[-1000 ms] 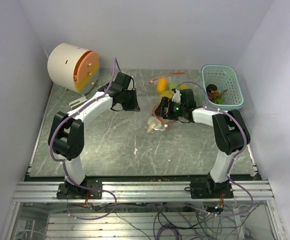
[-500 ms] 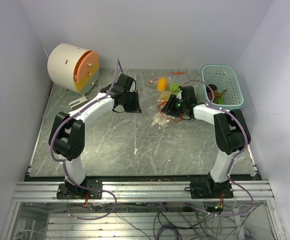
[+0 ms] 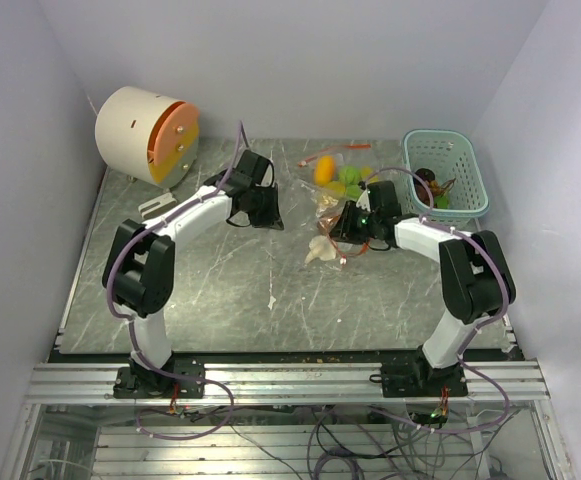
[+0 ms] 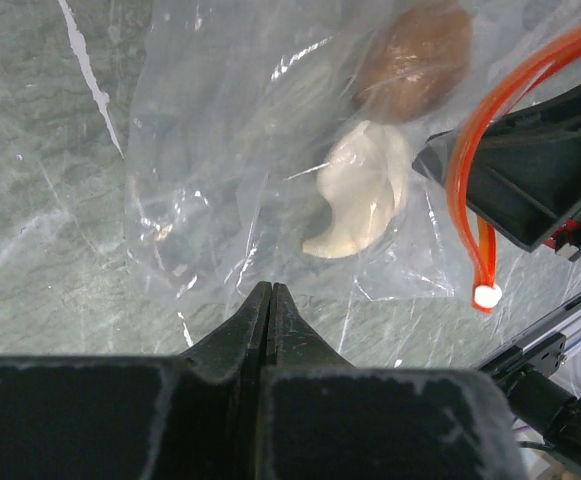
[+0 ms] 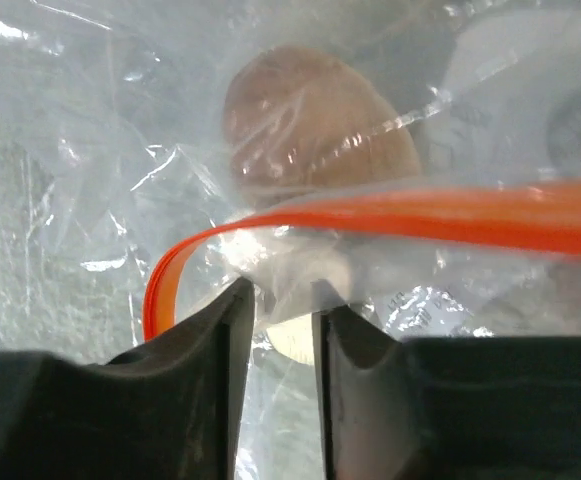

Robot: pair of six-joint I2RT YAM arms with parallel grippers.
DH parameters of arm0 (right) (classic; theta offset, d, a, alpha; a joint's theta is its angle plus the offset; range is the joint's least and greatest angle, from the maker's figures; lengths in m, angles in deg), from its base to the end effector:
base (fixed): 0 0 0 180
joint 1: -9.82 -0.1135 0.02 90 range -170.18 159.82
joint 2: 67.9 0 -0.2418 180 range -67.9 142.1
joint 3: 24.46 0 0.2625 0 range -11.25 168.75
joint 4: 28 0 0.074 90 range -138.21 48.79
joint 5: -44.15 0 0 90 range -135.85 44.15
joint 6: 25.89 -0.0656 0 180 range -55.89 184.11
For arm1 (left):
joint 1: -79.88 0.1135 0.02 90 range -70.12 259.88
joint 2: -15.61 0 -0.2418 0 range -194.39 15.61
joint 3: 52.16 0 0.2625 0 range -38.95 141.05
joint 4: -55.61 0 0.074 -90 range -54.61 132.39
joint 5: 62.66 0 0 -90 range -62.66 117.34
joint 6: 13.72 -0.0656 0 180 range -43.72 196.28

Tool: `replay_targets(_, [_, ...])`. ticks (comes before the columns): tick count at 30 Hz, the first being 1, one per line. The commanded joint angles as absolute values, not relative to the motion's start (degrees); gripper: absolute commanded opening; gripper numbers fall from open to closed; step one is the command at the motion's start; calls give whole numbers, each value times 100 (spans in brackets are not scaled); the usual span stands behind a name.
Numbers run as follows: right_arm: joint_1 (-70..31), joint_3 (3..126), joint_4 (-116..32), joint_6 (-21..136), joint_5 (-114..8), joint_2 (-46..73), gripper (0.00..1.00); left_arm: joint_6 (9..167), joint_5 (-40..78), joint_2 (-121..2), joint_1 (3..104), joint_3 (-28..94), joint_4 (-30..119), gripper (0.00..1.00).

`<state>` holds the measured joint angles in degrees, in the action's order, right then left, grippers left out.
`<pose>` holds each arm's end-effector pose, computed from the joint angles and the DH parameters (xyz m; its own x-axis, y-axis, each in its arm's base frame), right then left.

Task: Open the zip-top bag and remove the fake food
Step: Pick up the fake vegetable from the zipper food storage bag.

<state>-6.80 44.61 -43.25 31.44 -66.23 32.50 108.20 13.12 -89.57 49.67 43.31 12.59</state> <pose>0.3586 0.1309 0.1164 -0.8544 0.2730 -0.4421 -0.0431 0.8106 0.5840 0.3595 -0.2280 0.1931 -0.9096 -0.0635 -0.4106 0.1595 0.8592 -0.4861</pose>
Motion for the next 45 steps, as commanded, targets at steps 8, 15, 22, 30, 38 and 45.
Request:
replay_targets(8, [-671,4136,-5081,3934,-6375,2701,39,10792,915,-9377,4906,4401,1623,7])
replay_targets(15, [-680,3980,-5045,3922,-6474,2801,23,10771,873,-9492,4869,4364,1697,7])
replay_targets(22, [-643,3944,-4944,3620,-6460,2515,7,10724,921,-9520,4862,4138,1743,7])
replay_targets(30, [-511,3659,-4861,3374,-6185,2240,9,10665,872,-9639,4859,4202,1738,7])
replay_targets(38, [-530,3397,-4045,3103,-6700,2760,0,10642,945,-9641,4831,4022,1780,7])
replay_targets(45, [-713,3544,-3647,2990,-6923,3099,0,10609,1092,-9654,4649,3808,1739,7])
